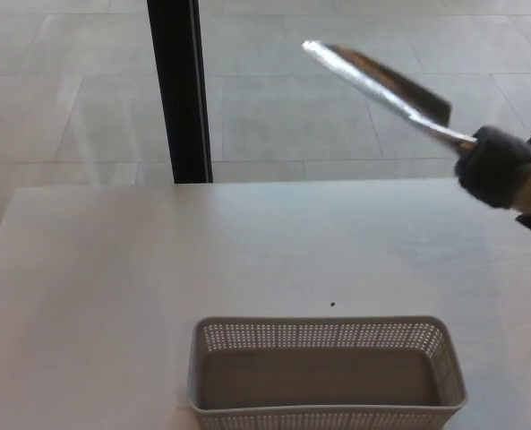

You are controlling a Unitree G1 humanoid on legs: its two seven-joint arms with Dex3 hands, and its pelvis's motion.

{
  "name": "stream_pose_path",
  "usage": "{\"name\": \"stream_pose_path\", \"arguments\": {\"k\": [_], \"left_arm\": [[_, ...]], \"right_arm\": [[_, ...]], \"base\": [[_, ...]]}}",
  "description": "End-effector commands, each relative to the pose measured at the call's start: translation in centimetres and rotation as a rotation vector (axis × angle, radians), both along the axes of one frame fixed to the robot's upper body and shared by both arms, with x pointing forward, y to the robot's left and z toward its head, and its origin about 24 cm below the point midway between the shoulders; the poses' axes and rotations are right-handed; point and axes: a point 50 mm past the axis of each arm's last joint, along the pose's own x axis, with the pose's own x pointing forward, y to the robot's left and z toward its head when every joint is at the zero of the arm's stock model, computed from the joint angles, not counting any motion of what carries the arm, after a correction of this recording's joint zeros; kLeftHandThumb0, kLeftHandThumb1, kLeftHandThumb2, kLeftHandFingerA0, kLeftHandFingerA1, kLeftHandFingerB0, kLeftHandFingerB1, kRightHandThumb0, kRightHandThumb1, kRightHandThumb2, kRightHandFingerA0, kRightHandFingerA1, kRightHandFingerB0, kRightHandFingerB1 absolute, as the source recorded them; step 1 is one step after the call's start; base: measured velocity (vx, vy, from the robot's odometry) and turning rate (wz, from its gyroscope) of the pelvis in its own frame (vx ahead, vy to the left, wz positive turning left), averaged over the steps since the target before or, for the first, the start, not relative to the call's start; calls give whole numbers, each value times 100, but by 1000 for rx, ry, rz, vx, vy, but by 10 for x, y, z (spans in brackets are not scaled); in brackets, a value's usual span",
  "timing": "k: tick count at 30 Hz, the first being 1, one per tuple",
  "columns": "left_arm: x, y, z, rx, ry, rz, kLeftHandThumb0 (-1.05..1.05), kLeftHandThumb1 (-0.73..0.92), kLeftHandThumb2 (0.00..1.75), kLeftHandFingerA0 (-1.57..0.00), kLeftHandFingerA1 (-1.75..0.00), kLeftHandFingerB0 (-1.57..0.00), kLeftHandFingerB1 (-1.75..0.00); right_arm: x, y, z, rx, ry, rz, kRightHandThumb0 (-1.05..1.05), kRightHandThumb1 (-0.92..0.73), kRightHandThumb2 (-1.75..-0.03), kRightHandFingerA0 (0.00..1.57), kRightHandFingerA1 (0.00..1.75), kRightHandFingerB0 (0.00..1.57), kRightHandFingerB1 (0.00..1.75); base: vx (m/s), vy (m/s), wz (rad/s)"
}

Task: A garden tool is kept on the righthand side and a container is kept on the lefthand side on a desk infront of the robot. the robot uses its right hand to pick up the garden tool and makes a scooping motion inside the container

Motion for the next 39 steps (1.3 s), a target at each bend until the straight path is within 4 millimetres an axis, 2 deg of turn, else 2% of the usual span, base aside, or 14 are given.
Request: {"name": "stream_pose_path", "arguments": {"k": [1, 2, 12, 16, 22, 23, 24, 25, 28, 30, 36, 37, 38, 39], "left_arm": [[-12, 4, 0, 27, 30, 22, -43, 65, 59, -67, -70, -61, -50], [-12, 3, -1, 32, 34, 24, -45, 66, 59, -64, -66, -59, -48], [-12, 3, -1, 31, 32, 26, -45, 65, 59, -65, -68, -58, -48], [-12, 3, -1, 33, 38, 15, -45, 65, 60, -62, -64, -58, -48], [-10, 3, -1, 27, 27, 26, -45, 65, 59, -63, -65, -61, -49], [-10, 3, 0, 32, 27, 23, -46, 65, 59, -64, -68, -60, -49], [-10, 3, 0, 30, 24, 28, -46, 65, 59, -64, -68, -60, -49], [-9, 4, 0, 31, 23, 27, -45, 66, 60, -61, -62, -56, -47], [-8, 4, 1, 25, 12, 29, -48, 65, 60, -60, -63, -58, -48], [-5, 5, 3, 27, -2, 13, -47, 65, 59, -65, -73, -58, -51], [-4, 5, 3, 17, -18, 34, -48, 64, 59, -61, -66, -57, -49], [-4, 5, 3, 25, -8, 0, -48, 67, 59, -64, -69, -56, -49], [-4, 5, 3, 29, -1, 6, -48, 67, 59, -64, -66, -57, -48], [-4, 5, 3, 27, -5, 10, -48, 66, 60, -61, -66, -54, -48]], "right_arm": [[1, -62, -12, 327, -73, -390, -13, -47, -117, 123, 145, 100, 128], [0, -66, -18, 344, -83, -414, -9, -44, -122, 92, 175, 84, 149], [-9, -76, -72, 85, 11, -570, -24, -56, -86, 89, 175, 68, 160], [-12, -67, -88, -206, 33, -526, -18, -65, -75, 103, 166, 74, 132], [-15, -54, -112, -662, 106, -378, -28, -68, -67, 91, 167, 80, 106], [-17, -52, -118, -768, 112, -332, -31, -50, -95, 116, 131, 82, 102], [-18, -51, -120, -805, 109, -311, -31, -50, -95, 116, 131, 82, 102], [-19, -50, -123, -845, 113, -291, -29, -67, -68, 88, 169, 80, 92], [-22, -45, -130, -981, 74, -184, -27, -61, -65, 91, 165, 89, 73], [-26, -43, -136, -1063, 62, -118, -32, -66, -61, 88, 175, 87, 98], [-32, -41, -146, -1138, 79, -34, -34, -72, -64, 89, 175, 81, 106], [-33, -41, -148, -1149, 73, -20, -38, -54, -99, 115, 131, 83, 103], [-34, -41, -149, -1150, 81, -10, -32, -66, -71, 86, 175, 78, 126], [-34, -41, -150, -1134, 106, 1, -31, -66, -76, 85, 175, 74, 131]], "base": [[0, 0, 0], [0, 0, 0], [0, 0, 0], [0, 0, 0], [0, 0, 0], [0, 0, 0], [0, 0, 0], [0, 0, 0], [0, 0, 0], [0, 0, 0], [0, 0, 0], [0, 0, 0], [0, 0, 0], [0, 0, 0]]}}
